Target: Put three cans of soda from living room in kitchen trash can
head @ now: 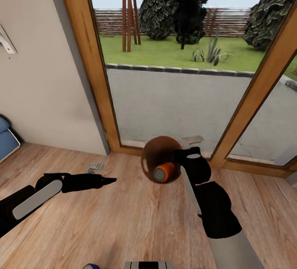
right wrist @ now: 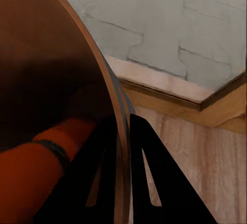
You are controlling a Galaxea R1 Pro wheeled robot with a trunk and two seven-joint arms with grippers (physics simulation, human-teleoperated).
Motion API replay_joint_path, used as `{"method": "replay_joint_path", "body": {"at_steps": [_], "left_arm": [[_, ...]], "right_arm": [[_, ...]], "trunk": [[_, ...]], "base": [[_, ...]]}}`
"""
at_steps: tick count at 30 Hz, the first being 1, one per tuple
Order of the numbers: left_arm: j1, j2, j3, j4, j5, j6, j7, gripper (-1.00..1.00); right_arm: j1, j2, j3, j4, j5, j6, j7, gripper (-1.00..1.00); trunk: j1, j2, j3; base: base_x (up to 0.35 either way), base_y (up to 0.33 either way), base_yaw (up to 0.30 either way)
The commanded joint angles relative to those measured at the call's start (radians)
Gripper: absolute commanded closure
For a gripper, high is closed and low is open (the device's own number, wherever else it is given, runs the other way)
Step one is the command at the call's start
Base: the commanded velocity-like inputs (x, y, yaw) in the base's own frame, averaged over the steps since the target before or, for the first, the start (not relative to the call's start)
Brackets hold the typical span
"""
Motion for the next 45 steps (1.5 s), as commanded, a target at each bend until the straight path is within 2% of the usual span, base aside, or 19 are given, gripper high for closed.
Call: {"method": "replay_joint_path", "body": {"at_steps": [1, 2, 15, 20, 21, 23, 24, 26, 28, 29, 30, 31, 36, 42, 45], "left_arm": [[0.000, 0.000, 0.000, 0.012, 0.001, 0.000, -0.002, -1.00], [-0.001, 0.001, 0.000, 0.041, 0.003, 0.000, -0.005, -1.00], [0.000, 0.000, 0.000, 0.047, 0.003, 0.000, -0.005, -1.00], [0.000, 0.017, 0.000, 0.047, 0.003, 0.000, -0.006, -1.00], [0.001, 0.027, -0.001, 0.047, 0.003, 0.000, -0.008, -1.00], [0.000, 0.066, -0.002, 0.047, 0.003, -0.008, -0.030, -1.00], [0.000, 0.097, -0.003, 0.062, 0.003, -0.050, -0.086, -1.00], [0.000, 0.114, -0.011, 0.112, 0.002, -0.121, -0.180, -1.00], [0.000, 0.119, -0.040, 0.201, -0.002, -0.180, -0.307, -1.00], [-0.001, 0.117, -0.058, 0.257, -0.005, -0.203, -0.389, -1.00], [-0.001, 0.114, -0.076, 0.326, -0.010, -0.228, -0.498, -1.00], [-0.001, 0.112, -0.085, 0.365, -0.012, -0.245, -0.562, -1.00], [-0.001, 0.100, -0.096, 0.403, -0.019, -0.265, -0.620, -1.00], [-0.001, 0.090, -0.097, 0.411, -0.037, -0.267, -0.626, -1.00], [-0.001, 0.087, -0.097, 0.413, -0.039, -0.267, -0.626, -1.00]], "right_arm": [[0.000, 0.001, 0.008, 0.000, -0.057, 0.000, 0.005, 1.00], [0.000, 0.003, 0.016, 0.000, -0.057, 0.000, 0.005, 1.00], [0.000, 0.003, 0.016, 0.000, -0.057, 0.000, 0.005, 1.00], [0.000, 0.003, 0.016, 0.000, -0.057, 0.000, 0.005, 1.00], [0.000, 0.003, 0.016, 0.000, -0.057, 0.000, 0.005, 1.00], [0.000, 0.003, 0.016, 0.000, -0.057, 0.000, 0.005, 1.00], [0.000, 0.003, 0.016, 0.000, -0.057, 0.000, 0.005, 1.00], [0.000, 0.003, 0.016, 0.000, -0.057, 0.000, 0.005, 1.00], [0.000, 0.003, 0.015, 0.000, -0.057, 0.000, 0.005, 1.00], [0.000, 0.003, 0.015, 0.000, -0.057, 0.000, 0.005, 1.00], [0.000, 0.003, 0.015, 0.000, -0.057, 0.000, 0.005, 1.00], [0.000, 0.003, 0.015, 0.000, -0.057, 0.000, 0.005, 1.00], [0.000, 0.003, 0.016, -0.001, -0.057, 0.000, 0.006, 1.00], [0.000, 0.004, 0.022, -0.002, -0.058, 0.000, 0.007, 1.00], [0.000, 0.018, 0.022, -0.002, -0.061, 0.000, 0.026, 1.00]], "trunk": [[0.000, 0.000, -0.002], [0.000, 0.000, -0.003], [0.000, 0.000, -0.023], [0.000, 0.000, -0.031], [0.000, 0.000, -0.033], [0.000, 0.000, -0.036], [0.000, 0.000, -0.037], [0.000, 0.000, -0.041], [0.000, 0.000, -0.044], [0.000, 0.000, -0.045], [0.000, 0.000, -0.047], [0.000, 0.000, -0.048], [0.000, 0.000, -0.056], [0.000, 0.000, -0.065], [0.000, 0.000, -0.069]], "base": [[0.000, 0.000, 0.000], [0.000, 0.000, 0.000], [0.000, 0.000, 0.000], [0.000, 0.000, 0.000], [0.000, 0.000, 0.000], [0.000, 0.000, 0.000], [0.000, 0.000, 0.000], [0.000, 0.000, 0.000], [0.000, 0.000, 0.000], [0.000, 0.000, 0.000], [0.000, 0.000, 0.000], [0.000, 0.000, 0.000], [0.000, 0.000, 0.000], [0.000, 0.000, 0.000], [0.000, 0.000, 0.000]]}}
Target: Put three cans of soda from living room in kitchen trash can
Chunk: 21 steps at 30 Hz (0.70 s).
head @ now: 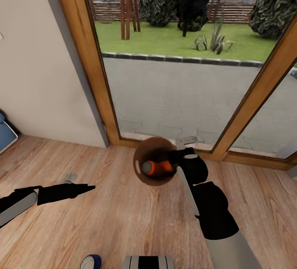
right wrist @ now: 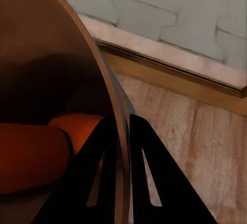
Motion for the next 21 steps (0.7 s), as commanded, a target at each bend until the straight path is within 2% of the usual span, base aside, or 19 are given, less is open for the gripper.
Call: {"method": "replay_joint_path", "body": {"at_steps": [1, 4, 5, 7, 9, 14, 21], "left_arm": [[0.000, -0.003, 0.000, 0.000, 0.000, 0.000, 0.000, -1.00], [0.000, -0.007, 0.000, 0.001, -0.001, 0.000, -0.001, -1.00], [0.000, -0.009, 0.000, 0.002, -0.001, 0.000, -0.001, -1.00], [0.000, -0.011, 0.000, 0.002, -0.001, 0.000, 0.000, -1.00], [0.000, -0.012, 0.000, 0.002, -0.001, 0.000, 0.000, -1.00], [0.000, -0.013, 0.000, 0.002, -0.001, 0.000, 0.000, -1.00], [0.000, -0.013, 0.000, 0.002, -0.001, 0.000, 0.000, -1.00]], "right_arm": [[-0.001, 0.004, -0.003, -0.001, -0.005, 0.000, 0.021, 1.00], [-0.001, 0.006, -0.010, -0.001, -0.005, 0.000, 0.092, 1.00], [-0.001, 0.005, -0.014, -0.001, -0.005, 0.000, 0.141, 1.00], [-0.001, 0.003, -0.038, -0.001, -0.006, 0.000, 0.229, 1.00], [-0.001, 0.002, -0.059, -0.001, -0.007, 0.000, 0.273, 1.00], [-0.001, 0.000, -0.076, -0.001, -0.007, 0.000, 0.304, 1.00], [-0.002, 0.000, -0.079, -0.001, -0.007, 0.000, 0.310, 1.00]], "trunk": [[0.000, 0.000, -0.001], [0.000, 0.000, -0.006], [0.000, 0.000, -0.007], [0.000, 0.000, -0.010], [0.000, 0.000, -0.013], [0.000, 0.000, -0.020], [0.000, 0.000, -0.027]], "base": [[0.000, 0.000, 0.000], [0.000, 0.000, 0.000], [0.000, 0.000, 0.000], [0.000, 0.000, 0.000], [0.000, 0.000, 0.000], [0.000, 0.000, 0.000], [0.000, 0.000, 0.000]]}}
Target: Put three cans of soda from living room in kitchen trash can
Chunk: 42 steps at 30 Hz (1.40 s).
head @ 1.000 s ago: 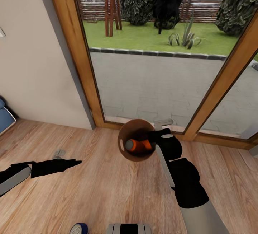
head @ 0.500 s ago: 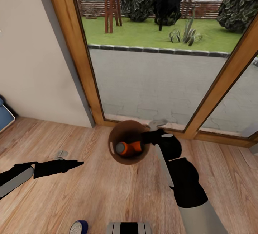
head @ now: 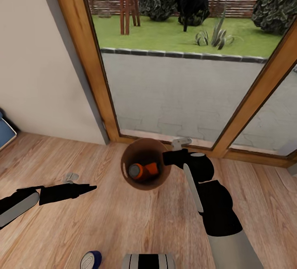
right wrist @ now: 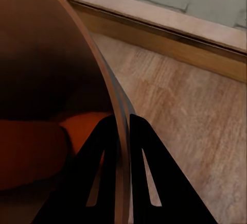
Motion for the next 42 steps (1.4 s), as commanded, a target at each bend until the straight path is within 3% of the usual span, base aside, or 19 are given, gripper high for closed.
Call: {"method": "replay_joint_path", "body": {"at_steps": [1, 10, 24, 42], "left_arm": [[0.000, 0.000, 0.000, 0.000, 0.000, 0.000, 0.000, -1.00], [0.000, 0.000, 0.000, 0.000, 0.000, -0.001, 0.000, -1.00], [0.000, 0.000, 0.000, 0.000, 0.000, 0.000, 0.000, -1.00], [0.000, -0.017, 0.001, 0.006, -0.007, 0.000, 0.000, -1.00]], "right_arm": [[0.000, 0.000, -0.001, 0.000, 0.003, 0.000, 0.004, 1.00], [0.000, 0.000, -0.076, 0.000, 0.001, 0.000, 0.031, 1.00], [0.000, 0.000, -0.068, 0.000, 0.001, 0.000, 0.043, 1.00], [0.000, 0.002, -0.068, 0.000, 0.001, 0.000, 0.043, 1.00]], "trunk": [[0.000, 0.000, 0.000], [0.000, 0.000, -0.001], [0.000, 0.000, -0.002], [0.000, 0.000, -0.024]], "base": [[0.000, 0.000, 0.000], [0.000, 0.000, 0.000], [0.000, 0.000, -0.004], [0.000, 0.000, -0.079]]}}
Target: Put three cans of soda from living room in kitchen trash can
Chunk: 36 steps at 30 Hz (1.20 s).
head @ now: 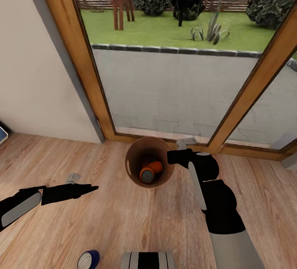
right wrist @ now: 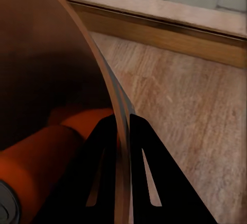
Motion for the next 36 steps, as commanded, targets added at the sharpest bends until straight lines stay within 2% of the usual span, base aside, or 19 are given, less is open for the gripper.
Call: {"method": "replay_joint_path", "body": {"at_steps": [1, 13, 36], "left_arm": [[0.000, 0.000, 0.000, 0.000, 0.000, 0.000, 0.000, -1.00], [0.000, -0.001, -0.001, 0.000, 0.000, 0.000, 0.000, -1.00], [0.000, -0.006, -0.001, 0.000, -0.002, 0.000, 0.001, -1.00]], "right_arm": [[0.000, 0.000, 0.000, 0.000, -0.025, 0.000, 0.005, 1.00], [0.000, 0.000, 0.001, 0.000, -0.025, 0.000, 0.005, 1.00], [0.000, -0.001, -0.002, 0.000, -0.025, 0.000, 0.005, 1.00]], "trunk": [[0.000, 0.000, 0.000], [0.000, 0.000, -0.003], [0.000, 0.000, -0.016]], "base": [[0.000, 0.000, -0.005], [0.000, 0.000, 0.086], [0.000, 0.000, 0.181]]}}
